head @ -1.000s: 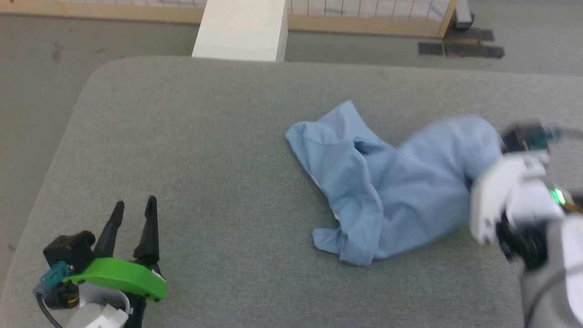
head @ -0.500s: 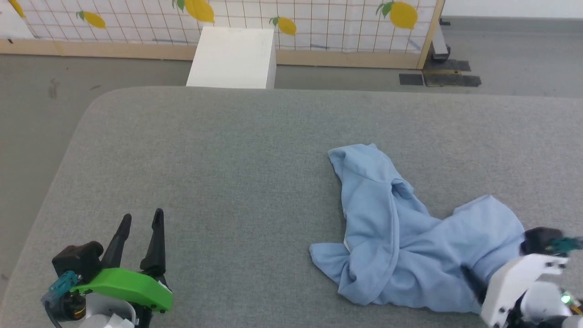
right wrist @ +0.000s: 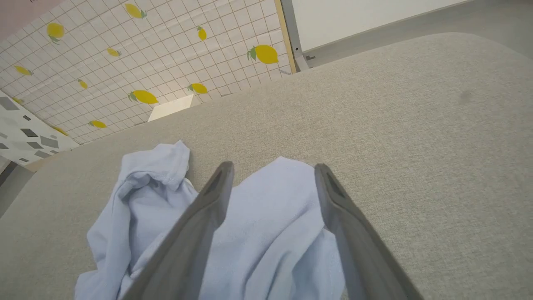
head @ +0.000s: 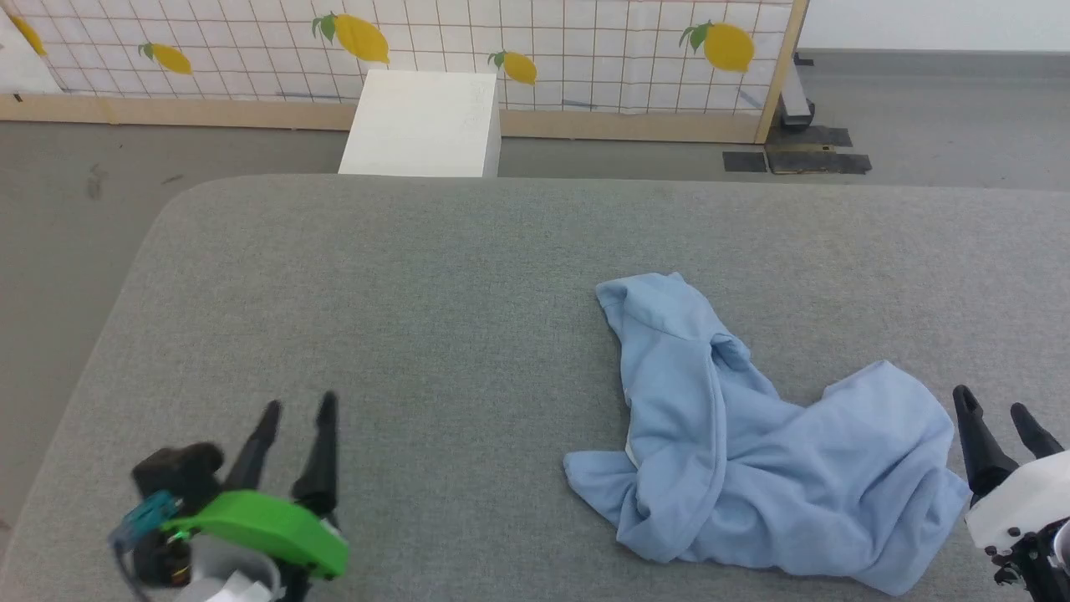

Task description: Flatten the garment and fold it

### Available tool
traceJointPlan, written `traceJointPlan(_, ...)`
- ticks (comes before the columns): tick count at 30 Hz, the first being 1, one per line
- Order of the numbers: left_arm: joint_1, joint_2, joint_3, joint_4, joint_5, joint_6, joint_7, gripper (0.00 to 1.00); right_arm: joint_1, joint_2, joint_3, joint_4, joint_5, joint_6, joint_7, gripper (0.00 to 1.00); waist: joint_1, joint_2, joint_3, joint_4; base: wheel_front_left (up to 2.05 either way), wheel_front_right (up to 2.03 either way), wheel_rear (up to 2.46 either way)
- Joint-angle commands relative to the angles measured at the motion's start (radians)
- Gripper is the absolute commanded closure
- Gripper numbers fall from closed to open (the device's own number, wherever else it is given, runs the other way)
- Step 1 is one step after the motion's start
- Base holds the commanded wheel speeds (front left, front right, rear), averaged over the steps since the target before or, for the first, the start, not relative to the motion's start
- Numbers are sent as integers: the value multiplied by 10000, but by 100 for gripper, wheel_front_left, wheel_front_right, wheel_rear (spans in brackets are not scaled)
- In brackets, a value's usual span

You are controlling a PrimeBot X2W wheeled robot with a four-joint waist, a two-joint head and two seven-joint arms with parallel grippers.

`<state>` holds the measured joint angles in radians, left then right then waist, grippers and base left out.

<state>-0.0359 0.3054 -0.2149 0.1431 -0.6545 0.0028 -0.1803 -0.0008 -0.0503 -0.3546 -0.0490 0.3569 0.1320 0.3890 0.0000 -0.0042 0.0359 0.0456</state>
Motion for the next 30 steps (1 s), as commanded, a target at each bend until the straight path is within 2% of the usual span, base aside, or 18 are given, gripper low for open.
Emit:
traceJointPlan(1, -347, -129, -216, -136, -49, -131, 247, 0, 67, 0, -38, -47, -98, -13, -52, 0, 0, 42, 50, -25, 0, 0, 0)
traceJointPlan(5, -1577, -397, -1290, -226, 62, -560, 1582, 0, 6, 0, -49, -67, -178, -13, 4, 0, 0, 42, 210, -73, 0, 0, 0)
traceJointPlan(8, -2723, -820, -2237, -18, 32, -812, 2968, 0, -112, 0, -28, -18, -157, -13, 29, 0, 0, 42, 379, -199, 0, 0, 0)
traceJointPlan(13, -4222, -1068, -3846, 1025, 287, -995, 5937, 0, -361, 0, 247, 120, -35, -13, -51, 0, 0, 42, 771, -689, 0, 0, 0)
traceJointPlan(16, -4812, -982, -4514, 1560, 645, -1018, 7230, 0, -459, 1, 342, 204, 23, -13, -150, 0, 0, 42, 1042, -1048, 0, 0, 0)
traceJointPlan(22, -5246, -623, -5526, 2364, 1229, -1049, 9068, 0, -383, 1, 244, 387, 115, -13, -391, 0, 0, 42, 1460, -1584, 0, 0, 0)
traceJointPlan(28, -5063, -418, -6352, 2521, 1207, -1207, 10052, 0, -221, 1, 139, 476, 197, -13, -576, 0, 0, 42, 1647, -1707, 0, 0, 0)
traceJointPlan(30, -4968, -429, -6375, 2472, 997, -1235, 10035, 100, -214, 1, 144, 501, 186, -13, -601, 0, 0, 42, 1687, -1680, 0, 0, 0)
